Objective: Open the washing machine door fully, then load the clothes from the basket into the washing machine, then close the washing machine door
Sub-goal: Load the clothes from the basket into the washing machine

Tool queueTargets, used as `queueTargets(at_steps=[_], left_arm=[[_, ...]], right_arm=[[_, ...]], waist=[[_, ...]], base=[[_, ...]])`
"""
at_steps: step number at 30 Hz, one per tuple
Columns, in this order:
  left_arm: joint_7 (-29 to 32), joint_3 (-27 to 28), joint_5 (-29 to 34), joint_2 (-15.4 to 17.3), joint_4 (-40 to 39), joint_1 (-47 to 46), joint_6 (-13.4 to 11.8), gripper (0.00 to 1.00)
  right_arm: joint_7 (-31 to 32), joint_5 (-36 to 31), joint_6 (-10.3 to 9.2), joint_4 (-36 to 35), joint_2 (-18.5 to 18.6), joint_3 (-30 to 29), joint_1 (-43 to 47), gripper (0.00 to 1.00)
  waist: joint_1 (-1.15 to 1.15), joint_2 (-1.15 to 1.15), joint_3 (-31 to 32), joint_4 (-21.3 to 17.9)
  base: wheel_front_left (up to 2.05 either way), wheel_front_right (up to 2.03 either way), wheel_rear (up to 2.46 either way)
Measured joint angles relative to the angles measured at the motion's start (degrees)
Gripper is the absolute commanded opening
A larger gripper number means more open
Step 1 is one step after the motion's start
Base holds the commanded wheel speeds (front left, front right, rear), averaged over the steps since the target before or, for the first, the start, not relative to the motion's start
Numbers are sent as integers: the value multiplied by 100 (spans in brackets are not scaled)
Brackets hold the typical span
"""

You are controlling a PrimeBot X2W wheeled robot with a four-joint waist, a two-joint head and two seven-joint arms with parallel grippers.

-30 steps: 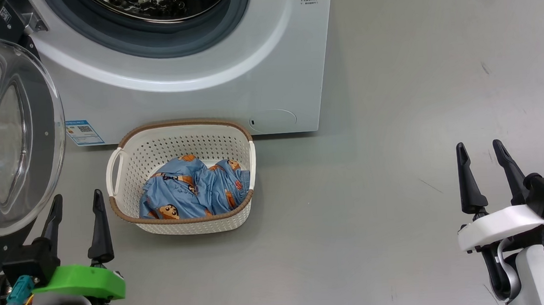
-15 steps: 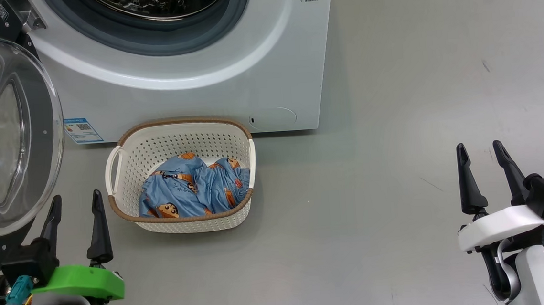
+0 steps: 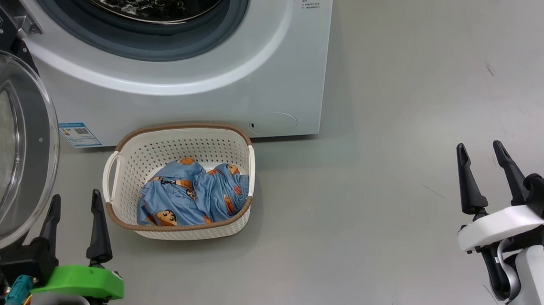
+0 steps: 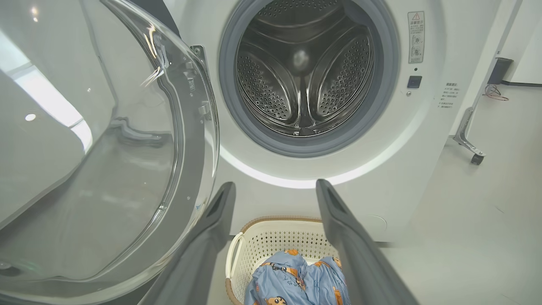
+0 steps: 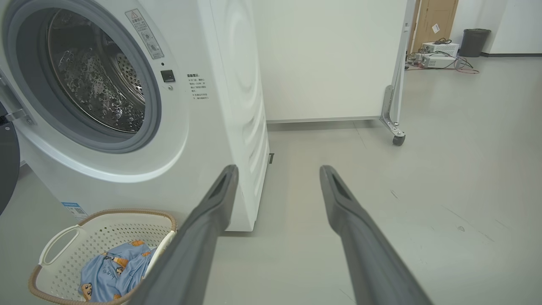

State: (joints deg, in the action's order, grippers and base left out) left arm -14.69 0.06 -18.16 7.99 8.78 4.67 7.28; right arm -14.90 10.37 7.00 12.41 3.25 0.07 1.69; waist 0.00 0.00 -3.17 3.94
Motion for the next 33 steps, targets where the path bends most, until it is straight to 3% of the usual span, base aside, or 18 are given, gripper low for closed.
queueTargets(at_steps=[18,33], left_arm=[[0,203,107,-46,-30,-19,0,100],[0,157,98,-168,-18,-18,0,100]], right_arm=[[0,10,0,20,-3,-2,-3,100],[0,10,0,42,-10,-11,-4,100]], waist=[[0,0,-75,80],[0,0,-150,100]], base=[[89,-89,0],[30,-30,0]])
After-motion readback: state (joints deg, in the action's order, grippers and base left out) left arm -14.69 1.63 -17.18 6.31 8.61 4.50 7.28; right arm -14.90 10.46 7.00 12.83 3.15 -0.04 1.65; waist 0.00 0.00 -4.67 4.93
